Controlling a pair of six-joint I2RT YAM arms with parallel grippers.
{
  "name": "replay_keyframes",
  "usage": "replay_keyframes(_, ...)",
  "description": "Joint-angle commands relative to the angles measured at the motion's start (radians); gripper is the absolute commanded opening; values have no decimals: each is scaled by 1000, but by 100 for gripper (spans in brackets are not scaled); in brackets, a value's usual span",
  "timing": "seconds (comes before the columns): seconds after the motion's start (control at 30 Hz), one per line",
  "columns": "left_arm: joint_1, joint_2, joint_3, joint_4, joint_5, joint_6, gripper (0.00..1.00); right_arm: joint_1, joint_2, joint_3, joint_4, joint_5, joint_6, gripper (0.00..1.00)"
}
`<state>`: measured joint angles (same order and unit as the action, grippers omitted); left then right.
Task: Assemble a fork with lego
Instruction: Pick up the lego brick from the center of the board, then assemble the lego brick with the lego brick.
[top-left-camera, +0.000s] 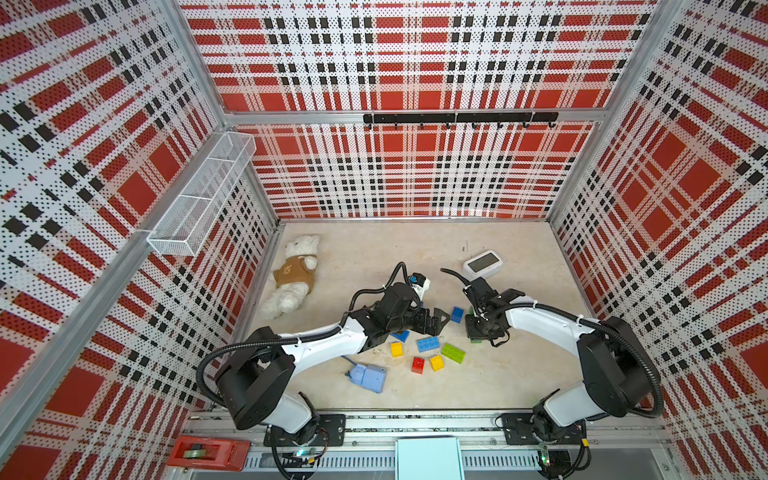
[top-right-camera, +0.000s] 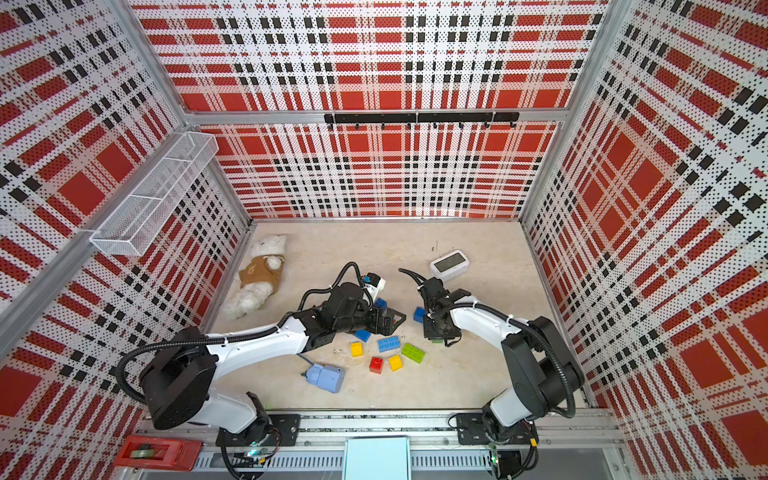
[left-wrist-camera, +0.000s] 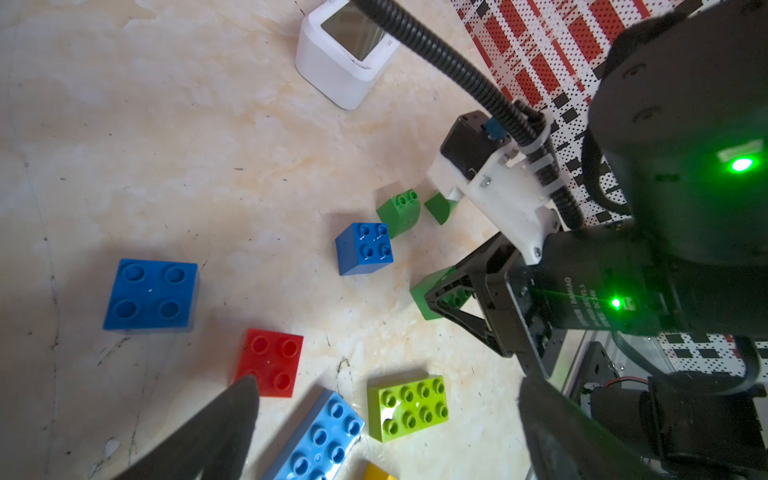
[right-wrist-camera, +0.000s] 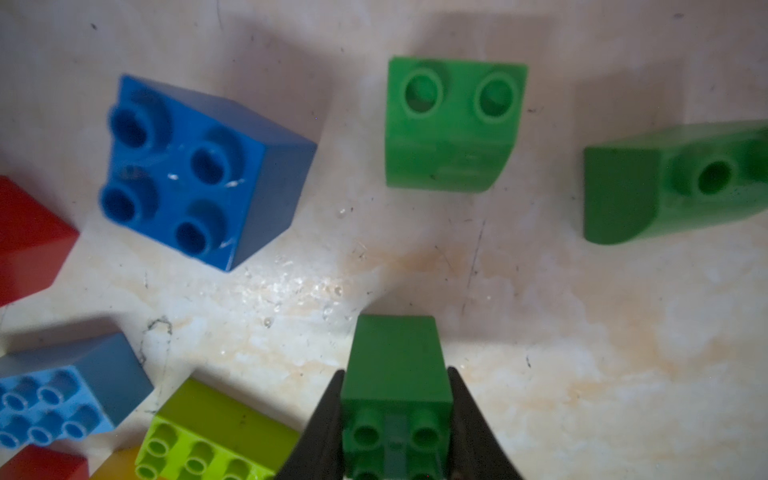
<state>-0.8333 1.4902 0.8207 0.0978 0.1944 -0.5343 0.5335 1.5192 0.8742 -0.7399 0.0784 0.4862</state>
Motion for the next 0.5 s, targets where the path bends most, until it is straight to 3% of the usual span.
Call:
replay_keyframes(0.0, 27, -9, 9, 25, 2, -14, 100, 4, -73, 53, -64, 49, 39, 23)
replay_keyframes(0.17, 118, 13, 14, 88, 84, -85, 100, 4, -104, 128, -7, -4, 219, 16)
replay_keyframes(0.33, 194, 94, 50, 113, 153, -139, 100, 10, -1, 214, 13, -54, 395, 7)
replay_keyframes(0.47, 228, 158, 91, 106, 216, -168, 100, 28, 92, 296, -40, -4, 463, 2)
